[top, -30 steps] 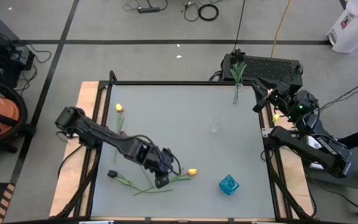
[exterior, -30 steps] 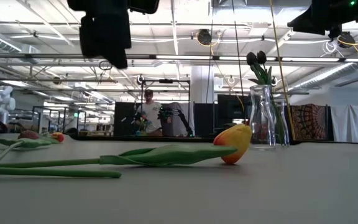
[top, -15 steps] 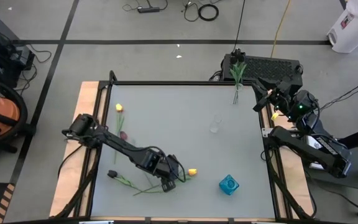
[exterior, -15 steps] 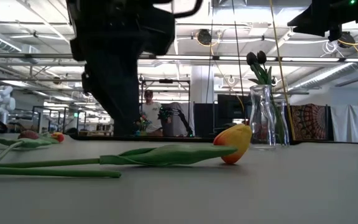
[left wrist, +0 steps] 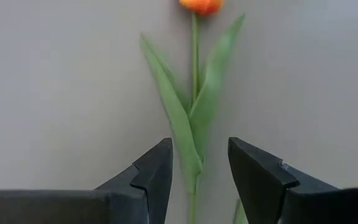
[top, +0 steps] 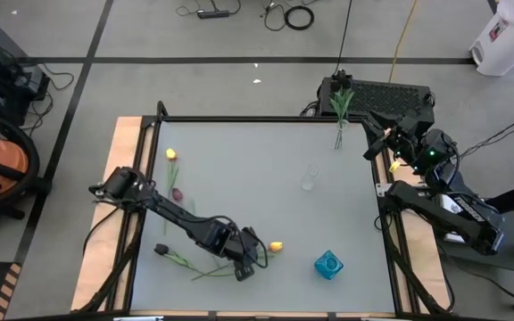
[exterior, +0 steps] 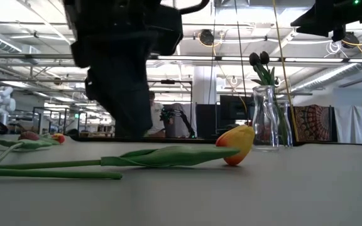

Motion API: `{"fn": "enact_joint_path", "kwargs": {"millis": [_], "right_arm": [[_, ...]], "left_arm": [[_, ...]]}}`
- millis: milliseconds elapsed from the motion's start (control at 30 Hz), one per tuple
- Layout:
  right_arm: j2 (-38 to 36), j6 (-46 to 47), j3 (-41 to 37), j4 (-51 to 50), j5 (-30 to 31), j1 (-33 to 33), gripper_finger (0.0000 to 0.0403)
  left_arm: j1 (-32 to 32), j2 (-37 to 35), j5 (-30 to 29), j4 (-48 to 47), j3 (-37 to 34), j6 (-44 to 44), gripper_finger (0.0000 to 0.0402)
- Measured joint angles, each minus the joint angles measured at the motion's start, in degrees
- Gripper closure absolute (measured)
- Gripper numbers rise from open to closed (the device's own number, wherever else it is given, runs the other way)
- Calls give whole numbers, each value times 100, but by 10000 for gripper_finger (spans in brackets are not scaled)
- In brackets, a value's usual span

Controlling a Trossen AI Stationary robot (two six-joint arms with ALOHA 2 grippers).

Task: Sort flowers into vase by color
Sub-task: Put the bottom yellow tulip into the bottom transparent vase

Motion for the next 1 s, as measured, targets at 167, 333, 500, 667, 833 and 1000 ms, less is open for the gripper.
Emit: {"fn": "enact_joint_path", "kwargs": {"millis": [167,333,500,667,833,1000], "right_arm": [[0,0,0,-4,-2,0,211],[-2,-1,0,-36,0,0,211],[-2,-31,0,-129,-2,-2,211],[-2,-33,0,-131,-2,0,211],[-4,-42,0,-131,-1,0,211],[-4,-42,0,-129,0,0,211]], "left_arm": [[-136,157,138,42,-2,-308,240],[-146,281,140,92,-2,-535,240],[-146,364,-29,100,-17,-544,240],[-140,404,-57,98,-11,-580,240],[-137,410,-123,71,-11,-675,244],[-115,415,-140,19,-13,-682,285]]}}
